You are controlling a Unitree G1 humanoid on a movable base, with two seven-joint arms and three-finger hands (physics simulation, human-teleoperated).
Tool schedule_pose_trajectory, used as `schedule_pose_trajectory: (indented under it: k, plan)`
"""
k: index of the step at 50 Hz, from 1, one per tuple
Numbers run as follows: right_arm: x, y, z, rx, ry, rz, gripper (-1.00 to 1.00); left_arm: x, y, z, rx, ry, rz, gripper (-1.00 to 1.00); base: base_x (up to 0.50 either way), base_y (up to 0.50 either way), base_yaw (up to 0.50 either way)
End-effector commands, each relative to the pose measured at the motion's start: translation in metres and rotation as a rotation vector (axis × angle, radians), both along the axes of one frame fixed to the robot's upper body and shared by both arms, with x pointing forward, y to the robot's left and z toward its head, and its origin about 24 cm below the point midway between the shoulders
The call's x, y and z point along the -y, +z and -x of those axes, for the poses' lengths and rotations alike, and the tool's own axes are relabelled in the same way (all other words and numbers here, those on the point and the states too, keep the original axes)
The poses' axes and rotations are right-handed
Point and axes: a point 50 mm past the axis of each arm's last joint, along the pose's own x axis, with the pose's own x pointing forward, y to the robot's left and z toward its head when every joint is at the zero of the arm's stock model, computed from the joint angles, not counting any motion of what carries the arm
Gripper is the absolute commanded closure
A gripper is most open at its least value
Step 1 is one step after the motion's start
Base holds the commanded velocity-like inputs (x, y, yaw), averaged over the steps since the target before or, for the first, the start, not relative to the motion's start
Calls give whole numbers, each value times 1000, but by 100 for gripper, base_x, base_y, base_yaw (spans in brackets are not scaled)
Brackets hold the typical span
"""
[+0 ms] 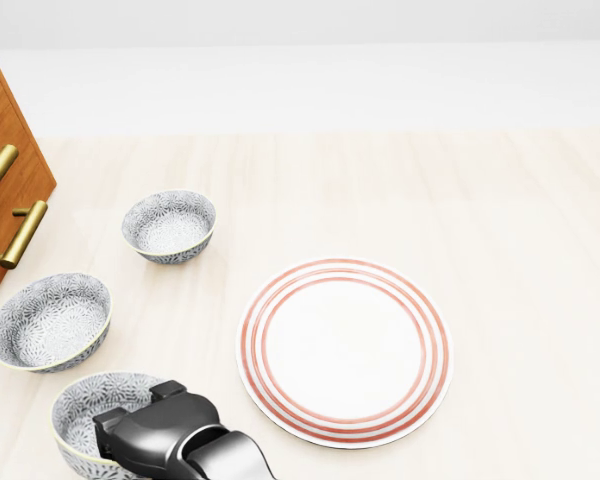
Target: Put the bowl at the front on the plate.
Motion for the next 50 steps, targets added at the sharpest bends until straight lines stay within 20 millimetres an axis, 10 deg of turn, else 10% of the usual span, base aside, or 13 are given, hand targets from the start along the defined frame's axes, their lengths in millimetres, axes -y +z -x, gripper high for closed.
schedule_pose_trajectory:
  k: [1,50]
  plan:
    - [1,-10,16,-73,43,104,100,0,1,1,0,1,-8,-100,0,0,0]
    - [6,73,36,336,5,-16,100,0,-4,-1,-20,-3,6,-100,0,0,0]
